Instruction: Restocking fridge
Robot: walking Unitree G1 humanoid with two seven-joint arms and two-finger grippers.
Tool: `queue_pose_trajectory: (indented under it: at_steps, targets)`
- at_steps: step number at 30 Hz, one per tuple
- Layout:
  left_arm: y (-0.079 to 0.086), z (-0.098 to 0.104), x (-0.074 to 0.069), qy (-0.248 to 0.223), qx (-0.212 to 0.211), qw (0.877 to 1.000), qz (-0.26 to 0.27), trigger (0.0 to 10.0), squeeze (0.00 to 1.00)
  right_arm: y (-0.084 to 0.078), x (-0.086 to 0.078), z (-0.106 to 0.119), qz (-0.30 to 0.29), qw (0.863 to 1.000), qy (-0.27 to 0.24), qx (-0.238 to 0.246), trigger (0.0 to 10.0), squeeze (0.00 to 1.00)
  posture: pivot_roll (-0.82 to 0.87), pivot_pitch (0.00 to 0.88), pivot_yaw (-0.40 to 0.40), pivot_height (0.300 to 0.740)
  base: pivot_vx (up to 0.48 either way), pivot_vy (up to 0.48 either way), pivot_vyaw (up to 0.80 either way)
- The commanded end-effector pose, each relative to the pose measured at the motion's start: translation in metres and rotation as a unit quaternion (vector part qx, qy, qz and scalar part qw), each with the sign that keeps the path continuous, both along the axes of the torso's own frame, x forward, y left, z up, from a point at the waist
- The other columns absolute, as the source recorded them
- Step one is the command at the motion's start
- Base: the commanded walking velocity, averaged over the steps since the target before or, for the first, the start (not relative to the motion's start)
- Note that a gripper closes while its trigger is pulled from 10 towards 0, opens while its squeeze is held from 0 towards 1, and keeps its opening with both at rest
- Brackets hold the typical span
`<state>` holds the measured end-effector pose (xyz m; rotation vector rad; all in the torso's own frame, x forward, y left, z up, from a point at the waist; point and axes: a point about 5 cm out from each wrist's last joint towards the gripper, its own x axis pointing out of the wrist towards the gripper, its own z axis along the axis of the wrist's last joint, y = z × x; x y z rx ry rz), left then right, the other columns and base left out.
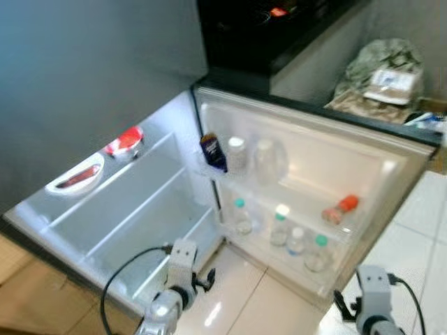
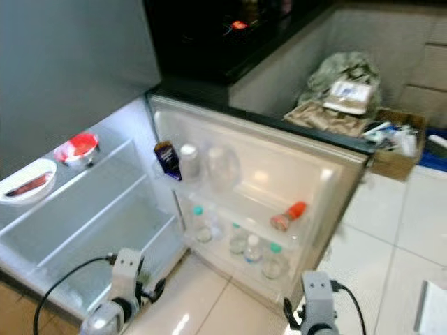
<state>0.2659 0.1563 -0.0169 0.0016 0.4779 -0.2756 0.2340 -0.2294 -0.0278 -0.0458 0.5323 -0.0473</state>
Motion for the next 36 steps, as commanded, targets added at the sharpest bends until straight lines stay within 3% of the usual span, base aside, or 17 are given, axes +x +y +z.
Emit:
queue_pose_trajectory:
  at_steps: [1, 12, 30, 36]
  targets:
    - [0.0048, -0.0074, -0.0082, 0.020, 0.004, 1.000, 0.006, 10.0, 0.00, 0.0063, -0.0066, -0.0067, -0.001, 1.000, 0.012, 0.012, 10.0, 0.00, -0.09, 0.105, 0.125, 0.740, 0.000, 0.000, -0.79]
    - [0.0038, -0.0016, -0.0043, 0.004, -0.007, 1.000, 0.026, 10.0, 0.00, 0.0091, -0.0053, -0.0048, 0.008, 1.000, 0.001, 0.021, 10.0, 0.00, -0.10, 0.096, 0.123, 0.740, 0.000, 0.000, -0.12]
    - [0.0046, -0.0018, -0.0083, 0.004, -0.026, 0.998, 0.056, 10.0, 0.00, 0.0090, -0.0019, -0.0016, 0.025, 1.000, -0.004, 0.019, 10.0, 0.00, -0.10, 0.092, 0.104, 0.740, 0.000, -0.449, 0.00]
    - [0.0099, -0.0022, -0.0090, 0.002, -0.029, 0.996, 0.085, 10.0, 0.00, 0.0099, 0.0005, 0.0003, 0.033, 0.999, -0.007, 0.019, 10.0, 0.00, -0.10, 0.098, 0.103, 0.740, 0.000, 0.000, 0.00]
